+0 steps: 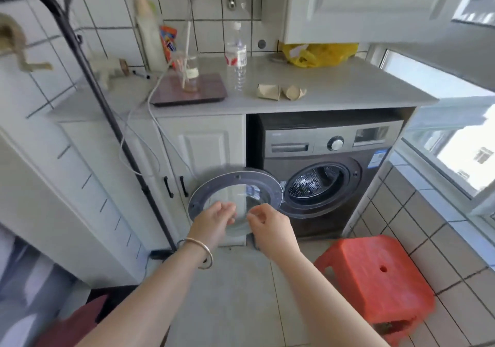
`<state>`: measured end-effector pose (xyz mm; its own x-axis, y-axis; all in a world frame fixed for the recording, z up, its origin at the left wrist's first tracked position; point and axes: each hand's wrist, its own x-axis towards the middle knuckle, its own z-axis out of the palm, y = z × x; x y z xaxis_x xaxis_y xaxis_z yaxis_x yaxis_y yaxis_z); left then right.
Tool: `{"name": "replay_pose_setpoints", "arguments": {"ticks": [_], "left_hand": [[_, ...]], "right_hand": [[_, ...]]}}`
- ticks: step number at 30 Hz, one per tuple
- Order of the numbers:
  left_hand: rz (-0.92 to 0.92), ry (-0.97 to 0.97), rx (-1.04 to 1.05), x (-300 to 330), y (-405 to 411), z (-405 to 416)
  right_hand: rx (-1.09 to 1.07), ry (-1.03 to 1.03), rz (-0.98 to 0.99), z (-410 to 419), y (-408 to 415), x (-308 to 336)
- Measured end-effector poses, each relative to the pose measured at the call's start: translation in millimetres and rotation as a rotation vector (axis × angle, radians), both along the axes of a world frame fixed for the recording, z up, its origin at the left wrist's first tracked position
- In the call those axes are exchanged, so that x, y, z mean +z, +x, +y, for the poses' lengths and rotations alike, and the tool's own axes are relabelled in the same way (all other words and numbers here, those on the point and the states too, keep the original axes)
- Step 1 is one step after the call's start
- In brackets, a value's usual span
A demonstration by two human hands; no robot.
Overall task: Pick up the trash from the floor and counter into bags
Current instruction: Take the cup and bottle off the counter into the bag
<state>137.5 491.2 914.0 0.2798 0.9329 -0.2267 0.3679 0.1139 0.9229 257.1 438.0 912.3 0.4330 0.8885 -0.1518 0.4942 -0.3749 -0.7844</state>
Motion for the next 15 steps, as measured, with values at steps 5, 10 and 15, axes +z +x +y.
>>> {"name": "replay_pose_setpoints", "arguments": {"ticks": [5, 10, 15], "left_hand": [[-0.027, 0.045, 0.033, 11.6, 0.7, 70.3], [-0.021, 0.106, 0.102, 24.8, 17.3, 164.4], [-0.014, 0.143, 0.256, 41.6, 37.3, 280.6]], "right_hand": [[0.022, 0.017, 0.051, 80.5, 6.8, 9.3], [0.026, 0.089, 0.108, 182.7, 29.6, 21.9], [-0.006, 0.177, 0.130, 299.6, 66.0, 43.5]]}}
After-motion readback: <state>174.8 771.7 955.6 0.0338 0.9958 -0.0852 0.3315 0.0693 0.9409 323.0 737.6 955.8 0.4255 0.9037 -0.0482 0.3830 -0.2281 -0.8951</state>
